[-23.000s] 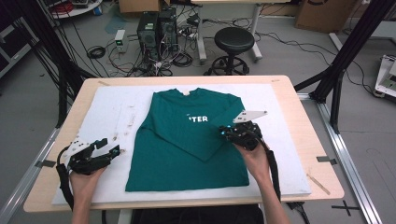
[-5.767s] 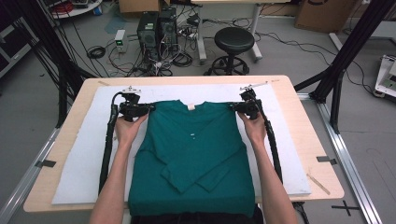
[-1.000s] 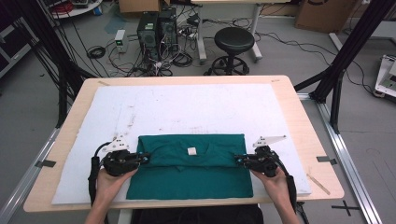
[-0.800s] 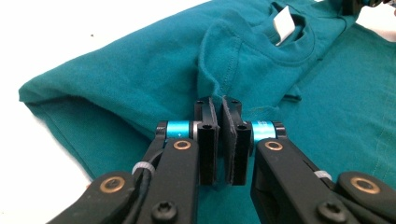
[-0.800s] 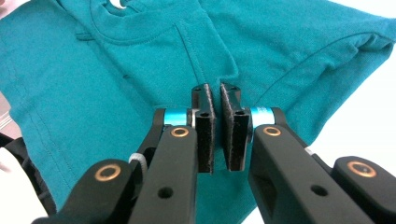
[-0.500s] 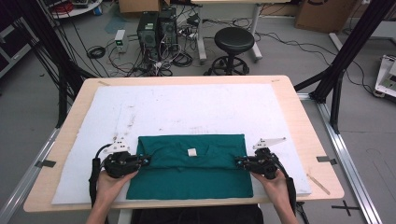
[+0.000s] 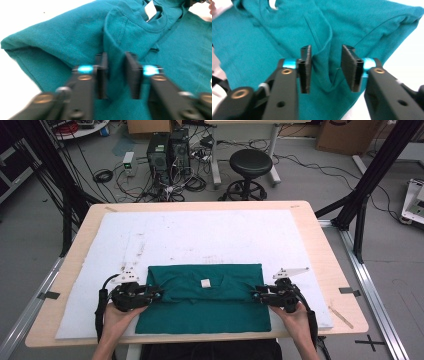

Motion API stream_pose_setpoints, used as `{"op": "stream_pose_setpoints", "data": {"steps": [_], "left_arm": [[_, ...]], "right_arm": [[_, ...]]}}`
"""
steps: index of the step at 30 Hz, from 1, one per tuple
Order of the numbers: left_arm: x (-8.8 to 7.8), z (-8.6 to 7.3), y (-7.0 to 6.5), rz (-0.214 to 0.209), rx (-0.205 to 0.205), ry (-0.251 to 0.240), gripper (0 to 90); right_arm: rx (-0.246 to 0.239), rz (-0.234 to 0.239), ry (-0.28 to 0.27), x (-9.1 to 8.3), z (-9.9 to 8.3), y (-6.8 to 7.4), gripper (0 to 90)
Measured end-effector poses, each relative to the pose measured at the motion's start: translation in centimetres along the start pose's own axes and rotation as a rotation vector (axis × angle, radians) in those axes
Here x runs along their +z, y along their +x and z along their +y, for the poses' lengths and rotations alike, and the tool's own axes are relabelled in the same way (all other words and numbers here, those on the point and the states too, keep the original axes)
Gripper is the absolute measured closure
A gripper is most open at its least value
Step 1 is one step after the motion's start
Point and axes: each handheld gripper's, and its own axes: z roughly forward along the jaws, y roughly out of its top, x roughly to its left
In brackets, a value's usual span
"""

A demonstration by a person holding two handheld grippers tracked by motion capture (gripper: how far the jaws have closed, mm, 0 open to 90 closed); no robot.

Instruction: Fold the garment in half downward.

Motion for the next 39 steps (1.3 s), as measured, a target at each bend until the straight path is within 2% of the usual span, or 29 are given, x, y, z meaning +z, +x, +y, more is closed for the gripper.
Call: {"op": "stream_pose_setpoints", "data": {"steps": [3, 6, 9, 12, 16, 19, 21, 24, 27, 33, 36, 39], "left_arm": [[-0.3, 0.6, 0.2, -0.004, -0.010, -0.020, 52.7], [-0.3, 1.6, 0.1, -0.008, -0.005, -0.046, 50.8], [0.3, 2.7, -0.1, -0.003, -0.005, -0.041, 50.7], [1.2, 3.5, -0.1, 0.000, -0.004, -0.029, 50.8], [3.2, 4.0, 0.3, 0.009, -0.033, 0.027, 51.0], [4.2, 3.9, 0.6, 0.016, -0.032, 0.071, 53.8], [4.4, 3.8, 0.6, 0.009, -0.021, 0.086, 61.8], [3.8, 3.7, 0.2, -0.042, -0.001, 0.064, 77.9], [2.9, 3.6, -0.5, -0.081, 0.019, 0.045, 85.6], [1.2, 2.1, -1.4, -0.167, 0.028, 0.045, 87.1], [1.0, 1.2, -1.7, -0.177, 0.029, 0.070, 87.3], [1.1, 0.6, -2.1, -0.177, 0.040, 0.094, 87.2]], "right_arm": [[0.004, -0.002, -0.027, -0.5, 0.6, 0.2, 51.4], [-0.003, 0.012, -0.032, -0.4, 1.4, 0.3, 49.4], [-0.015, 0.019, -0.025, 0.2, 2.5, 0.6, 47.6], [-0.011, 0.029, 0.011, 1.5, 3.6, 0.7, 46.7], [0.007, 0.023, 0.098, 3.7, 4.3, 0.5, 46.7], [0.009, -0.002, 0.137, 4.8, 4.3, 0.3, 49.9], [0.012, 0.000, 0.132, 4.7, 4.2, 0.3, 61.9], [-0.013, 0.035, 0.133, 4.3, 4.0, 0.3, 76.8], [-0.027, 0.069, 0.116, 3.7, 3.5, 0.6, 84.9], [-0.035, 0.115, 0.073, 1.3, 2.0, 1.2, 88.0], [-0.035, 0.138, 0.098, 1.1, 1.2, 1.6, 88.0], [-0.054, 0.143, 0.127, 1.4, 0.6, 2.1, 86.8]]}}
